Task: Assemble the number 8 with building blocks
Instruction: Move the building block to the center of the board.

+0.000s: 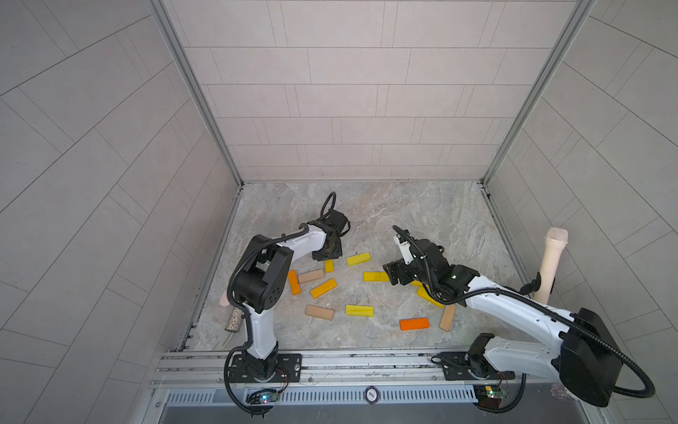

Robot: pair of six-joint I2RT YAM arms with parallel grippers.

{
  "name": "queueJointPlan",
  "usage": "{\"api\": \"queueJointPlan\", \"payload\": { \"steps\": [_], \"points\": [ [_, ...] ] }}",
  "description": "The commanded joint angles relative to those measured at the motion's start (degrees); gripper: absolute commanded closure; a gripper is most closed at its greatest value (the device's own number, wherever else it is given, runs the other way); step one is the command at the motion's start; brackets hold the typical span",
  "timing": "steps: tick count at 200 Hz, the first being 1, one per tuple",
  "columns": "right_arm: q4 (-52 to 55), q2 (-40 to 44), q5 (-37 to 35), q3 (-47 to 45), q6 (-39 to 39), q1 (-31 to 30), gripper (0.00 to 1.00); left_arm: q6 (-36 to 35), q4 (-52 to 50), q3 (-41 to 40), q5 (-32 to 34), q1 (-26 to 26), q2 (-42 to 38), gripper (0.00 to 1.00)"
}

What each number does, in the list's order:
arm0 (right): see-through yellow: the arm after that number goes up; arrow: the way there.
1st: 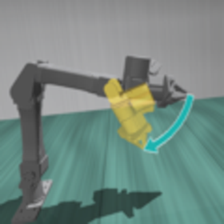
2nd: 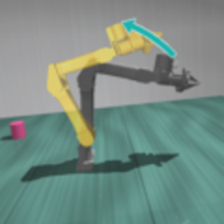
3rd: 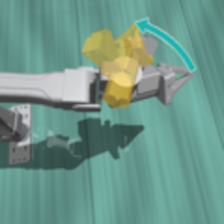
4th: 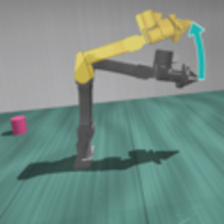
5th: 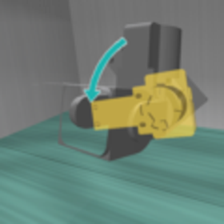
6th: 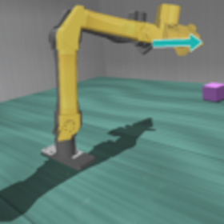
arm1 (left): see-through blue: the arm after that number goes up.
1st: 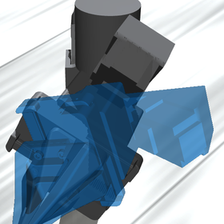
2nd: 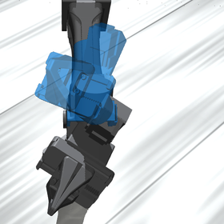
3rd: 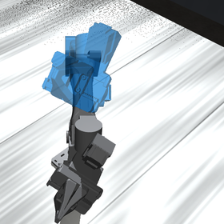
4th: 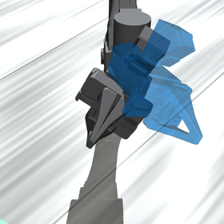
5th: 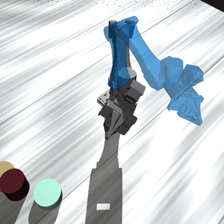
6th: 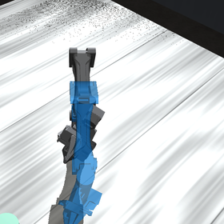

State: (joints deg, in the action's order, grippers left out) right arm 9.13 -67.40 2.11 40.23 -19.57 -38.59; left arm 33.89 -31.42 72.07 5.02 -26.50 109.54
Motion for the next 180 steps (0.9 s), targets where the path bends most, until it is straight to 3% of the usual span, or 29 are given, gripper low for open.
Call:
{"api": "queueJointPlan", "payload": {
  "steps": [1,65,180],
  "points": [
    [-0.65,0.99,-1.49,0.07,-0.76,-0.18,0.07,-4.71,-2.82,4.81,2.06,2.48,2.41,0.72],
    [-0.27,0.71,-1.93,0.98,-0.82,-0.25,0.07,-14.37,-9.13,18.05,0.64,7.75,10.55,0.72],
    [0.82,0.77,-2.02,2.37,-0.9,-0.22,0.07,-15.65,-9.96,20.87,-3.59,9.63,14.4,0.66]
  ]
}}
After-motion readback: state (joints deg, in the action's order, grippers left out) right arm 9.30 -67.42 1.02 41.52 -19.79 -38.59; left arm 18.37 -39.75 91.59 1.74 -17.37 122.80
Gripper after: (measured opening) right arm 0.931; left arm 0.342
